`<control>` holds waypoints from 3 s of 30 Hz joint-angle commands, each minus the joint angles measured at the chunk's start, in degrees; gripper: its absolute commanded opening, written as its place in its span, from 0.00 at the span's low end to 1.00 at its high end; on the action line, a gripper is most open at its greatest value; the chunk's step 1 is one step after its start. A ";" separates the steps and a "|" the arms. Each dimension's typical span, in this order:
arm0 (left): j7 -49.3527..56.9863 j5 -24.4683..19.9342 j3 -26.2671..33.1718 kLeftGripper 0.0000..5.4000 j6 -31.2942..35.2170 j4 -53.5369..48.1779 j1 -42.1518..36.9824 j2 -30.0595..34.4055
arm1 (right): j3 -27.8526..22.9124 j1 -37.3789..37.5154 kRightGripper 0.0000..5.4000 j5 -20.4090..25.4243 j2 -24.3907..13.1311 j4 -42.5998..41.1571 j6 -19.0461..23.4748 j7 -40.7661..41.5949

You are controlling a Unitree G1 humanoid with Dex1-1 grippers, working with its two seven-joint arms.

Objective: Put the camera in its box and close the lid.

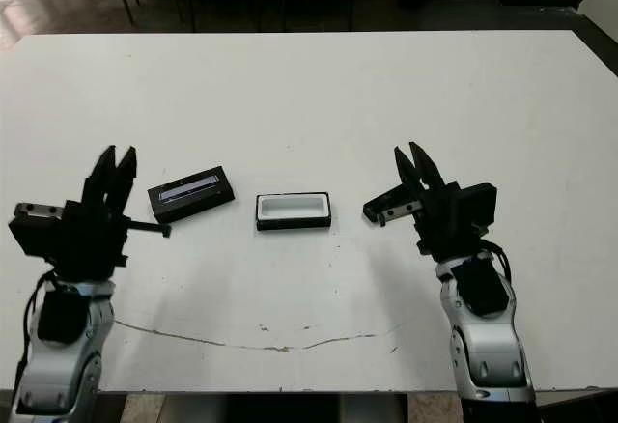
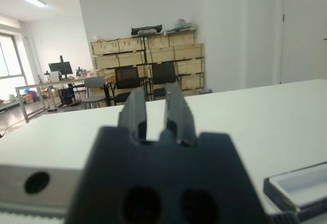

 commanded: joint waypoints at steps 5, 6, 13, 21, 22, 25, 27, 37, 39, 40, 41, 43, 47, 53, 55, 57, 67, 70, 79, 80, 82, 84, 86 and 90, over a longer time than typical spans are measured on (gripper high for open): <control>-1.20 -0.01 -0.57 0.00 4.05 0.41 -1.32 0.90 | 0.90 0.12 0.00 -1.54 -0.23 1.13 3.01 -0.92; -1.23 0.20 -0.65 0.00 4.37 0.26 -1.11 0.99 | 0.93 0.04 0.00 -1.68 -0.50 1.39 3.24 -0.69; -2.09 -0.12 1.22 0.00 5.04 -0.82 -1.18 2.56 | -2.23 -5.95 0.00 -2.04 -6.97 -0.44 7.70 1.88; -3.46 -1.85 2.78 0.00 10.55 -4.93 -4.20 4.90 | 0.07 -32.28 0.00 -8.92 -21.50 26.39 3.73 11.16; -3.66 -1.91 2.79 0.00 11.14 -5.35 -4.39 5.12 | 1.20 -34.98 0.00 -10.24 -22.24 30.37 2.60 12.08; -3.95 -1.66 2.38 0.00 12.20 -5.94 -4.95 5.05 | 5.19 -44.20 0.00 -13.59 -22.62 45.57 -0.90 16.19; -3.93 -1.39 1.92 0.00 12.30 -6.08 -4.99 4.65 | 8.42 -48.34 0.00 -16.93 -22.05 52.71 -1.69 17.29; -3.85 -0.45 0.39 0.00 11.53 -5.65 -4.47 4.13 | 20.16 -53.77 0.00 -27.55 -16.47 69.36 -2.02 21.49; -3.67 -0.43 0.11 0.00 11.66 -5.60 -4.31 3.91 | 21.63 -54.19 0.00 -28.70 -15.81 71.16 -1.68 23.45; -3.58 -0.45 0.00 0.00 11.80 -5.58 -4.25 3.80 | 22.40 -54.41 0.00 -29.39 -15.60 71.81 -1.63 24.14; -3.54 -0.43 -0.08 0.00 11.84 -5.47 -4.23 3.75 | 22.93 -54.51 0.00 -29.77 -15.28 72.56 -1.30 25.21; -3.40 -0.15 -0.21 0.00 11.49 -5.06 -4.30 3.70 | 24.36 -54.62 0.00 -30.98 -15.15 73.44 -2.00 27.32; -2.97 -0.08 -0.46 0.00 11.64 -4.84 -4.43 3.29 | 25.80 -53.09 0.00 -32.03 -15.59 72.32 -2.37 30.15; -2.69 0.18 -1.06 0.00 11.04 -4.47 -4.65 2.94 | 28.31 -50.82 0.00 -34.46 -17.49 67.13 -0.81 34.90; -2.63 0.16 -1.26 0.00 11.03 -4.74 -4.42 2.77 | 28.63 -49.89 0.00 -34.70 -18.47 64.93 -0.23 36.58; -2.56 -0.16 -1.43 0.00 11.40 -5.35 -3.96 2.45 | 28.74 -48.40 0.00 -34.98 -19.74 61.87 0.24 37.74; -2.56 -0.10 -2.02 0.00 10.03 -6.56 -1.67 1.98 | 27.97 -38.29 0.00 -34.74 -27.93 41.61 3.03 44.27; -2.51 0.05 -2.23 0.00 9.69 -6.75 -1.13 1.73 | 26.86 -35.55 0.00 -33.29 -29.90 37.75 2.91 45.55; -2.45 0.62 -2.27 0.00 8.26 -6.68 -0.36 1.35 | 25.11 -30.56 0.00 -30.86 -33.49 31.43 4.40 48.66; -2.42 0.67 -2.31 0.00 8.29 -6.69 -0.32 1.30 | 24.80 -29.93 0.00 -30.43 -33.64 30.80 4.64 48.71; -2.45 0.56 -2.40 0.00 8.61 -6.79 -0.24 1.23 | 23.96 -28.80 0.00 -28.64 -33.74 30.10 4.44 49.22; -2.56 0.39 -2.46 0.00 8.36 -6.68 -0.20 1.20 | 23.19 -27.75 0.00 -26.70 -33.75 29.30 4.57 50.06; -2.46 0.79 -2.54 0.00 7.76 -6.51 -0.16 1.28 | 22.79 -26.89 0.00 -25.36 -33.99 28.19 4.39 50.67; -2.42 0.60 -2.67 0.00 8.00 -6.57 -0.06 1.14 | 21.85 -24.74 0.00 -22.63 -34.53 25.80 4.47 51.39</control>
